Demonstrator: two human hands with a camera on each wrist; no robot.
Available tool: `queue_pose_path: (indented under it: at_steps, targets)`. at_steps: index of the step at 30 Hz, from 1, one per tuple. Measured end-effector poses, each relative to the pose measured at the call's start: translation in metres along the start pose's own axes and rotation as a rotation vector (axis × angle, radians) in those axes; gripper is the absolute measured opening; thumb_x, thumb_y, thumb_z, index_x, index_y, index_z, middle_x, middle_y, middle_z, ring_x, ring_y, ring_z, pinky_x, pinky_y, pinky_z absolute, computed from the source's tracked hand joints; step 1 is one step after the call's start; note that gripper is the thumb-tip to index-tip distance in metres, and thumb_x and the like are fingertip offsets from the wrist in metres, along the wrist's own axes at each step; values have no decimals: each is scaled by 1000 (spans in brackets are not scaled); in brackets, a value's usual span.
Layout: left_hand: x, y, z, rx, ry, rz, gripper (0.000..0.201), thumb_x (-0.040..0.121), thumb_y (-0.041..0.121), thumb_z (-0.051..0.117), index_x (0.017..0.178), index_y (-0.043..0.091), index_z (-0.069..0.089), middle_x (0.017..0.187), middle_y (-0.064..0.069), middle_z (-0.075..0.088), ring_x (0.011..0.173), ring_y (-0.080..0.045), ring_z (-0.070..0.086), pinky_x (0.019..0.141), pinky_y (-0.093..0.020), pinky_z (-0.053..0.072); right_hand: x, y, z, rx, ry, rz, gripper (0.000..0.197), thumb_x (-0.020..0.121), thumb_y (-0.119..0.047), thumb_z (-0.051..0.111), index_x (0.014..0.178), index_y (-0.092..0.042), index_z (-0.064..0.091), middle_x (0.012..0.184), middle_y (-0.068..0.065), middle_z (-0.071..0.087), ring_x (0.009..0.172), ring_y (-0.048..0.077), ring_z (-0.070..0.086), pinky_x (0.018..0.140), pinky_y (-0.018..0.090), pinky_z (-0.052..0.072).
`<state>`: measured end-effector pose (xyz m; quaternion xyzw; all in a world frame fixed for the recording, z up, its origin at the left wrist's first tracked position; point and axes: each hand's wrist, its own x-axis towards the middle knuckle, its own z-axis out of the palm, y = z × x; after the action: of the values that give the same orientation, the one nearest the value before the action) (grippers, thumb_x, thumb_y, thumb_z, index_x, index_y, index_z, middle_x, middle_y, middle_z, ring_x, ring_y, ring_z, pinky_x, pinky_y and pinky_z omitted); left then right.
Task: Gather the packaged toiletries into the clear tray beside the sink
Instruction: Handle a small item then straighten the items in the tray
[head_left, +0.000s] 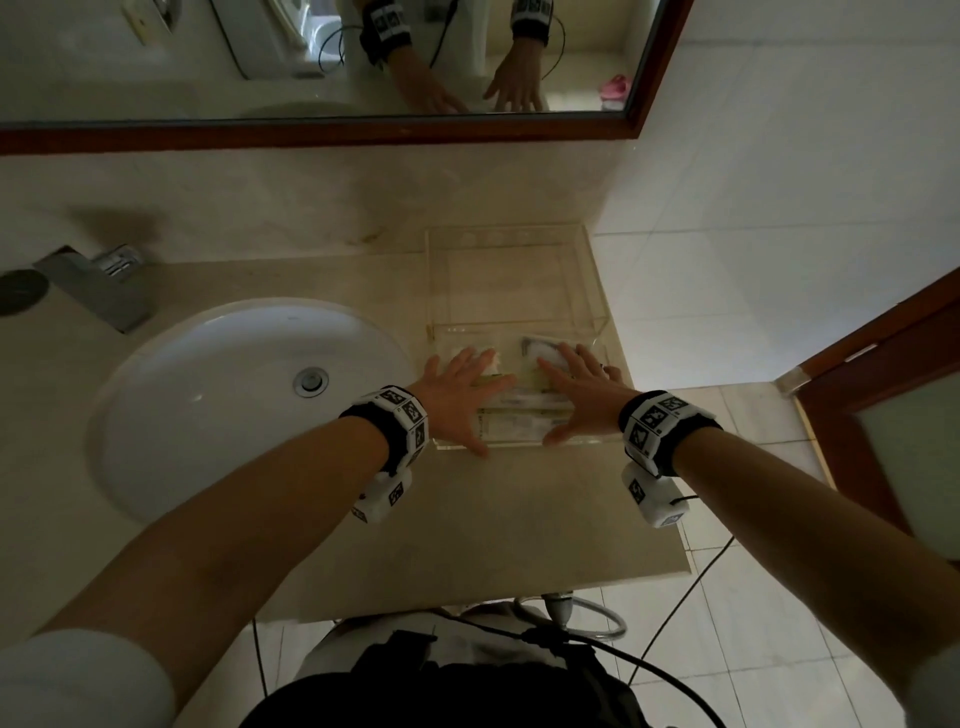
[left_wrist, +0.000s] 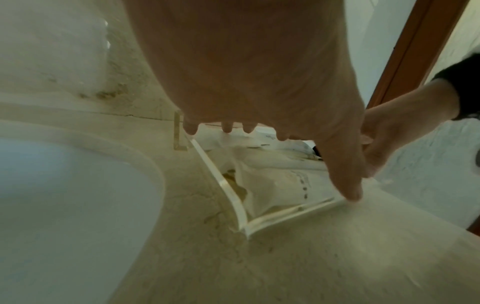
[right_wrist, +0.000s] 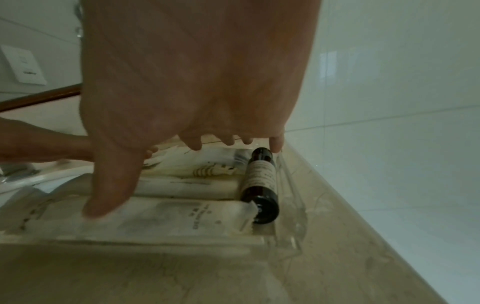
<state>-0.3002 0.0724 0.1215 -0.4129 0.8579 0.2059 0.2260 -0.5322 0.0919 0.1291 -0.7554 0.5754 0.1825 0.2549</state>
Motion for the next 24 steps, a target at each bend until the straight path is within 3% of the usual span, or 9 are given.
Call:
queue_pose_path:
  at_steps: [3, 6, 8, 10, 15, 20, 22, 24]
  targets:
    - [-4, -8, -2, -68, 119, -27, 91, 81, 72, 49, 151, 37, 2, 160, 1, -17, 148, -25, -12, 116, -58, 4, -3, 3, -5, 141, 138, 71, 96, 81, -62, 59, 153, -29, 5, 161, 5, -8, 148, 29, -6, 116, 56, 10]
    - [-5, -16, -5, -163, 282, -166, 69, 91, 58, 44, 149, 29, 21, 160, -4, 12, 145, -26, 18, 113, -50, 24, -5, 4, -12, 257, 363, 190, 67, 92, -47, 51, 147, -18, 26, 152, 14, 26, 137, 34, 30, 107, 51, 32]
    - [-8, -18, -8, -250, 381, -266, 54, 94, 46, 43, 140, 21, 35, 147, -8, 36, 129, -28, 41, 102, -44, 38, -7, 4, -15, 291, 428, 297, 54, 96, -41, 43, 141, -11, 34, 140, 18, 40, 124, 36, 44, 99, 47, 42]
    - [-11, -20, -10, -263, 394, -349, 45, 97, 39, 38, 134, 13, 40, 130, -12, 50, 110, -29, 54, 87, -39, 44, -9, 6, -17, 290, 404, 393, 49, 98, -38, 38, 137, -8, 38, 134, 18, 46, 118, 37, 51, 93, 44, 44]
    - [-15, -22, -9, -108, 271, -437, 46, 100, 35, 32, 133, 4, 37, 115, -15, 60, 99, -31, 60, 74, -34, 40, -9, 12, -17, 214, 281, 491, 32, 96, -32, 44, 113, -5, 49, 108, 14, 61, 90, 31, 57, 71, 33, 42]
    - [-13, -23, -14, -169, 215, -487, 39, 94, 29, 44, 125, 5, 42, 114, -13, 59, 99, -29, 59, 73, -32, 39, -7, 15, -15, 191, 257, 505, 23, 94, -32, 48, 93, -9, 50, 98, 12, 62, 77, 27, 53, 67, 32, 42]
    - [-12, -26, -15, -240, 192, -525, 34, 92, 29, 48, 116, 5, 47, 104, -10, 58, 92, -27, 58, 71, -31, 40, -7, 16, -16, 198, 250, 511, 23, 94, -31, 49, 92, -9, 51, 93, 11, 60, 77, 27, 53, 68, 32, 43]
    - [-10, -29, -12, -344, 163, -548, 22, 89, 28, 50, 93, 6, 53, 92, -8, 59, 80, -25, 58, 66, -30, 45, -8, 16, -17, 211, 241, 516, 20, 93, -28, 50, 91, -8, 50, 90, 10, 57, 79, 27, 53, 69, 32, 44]
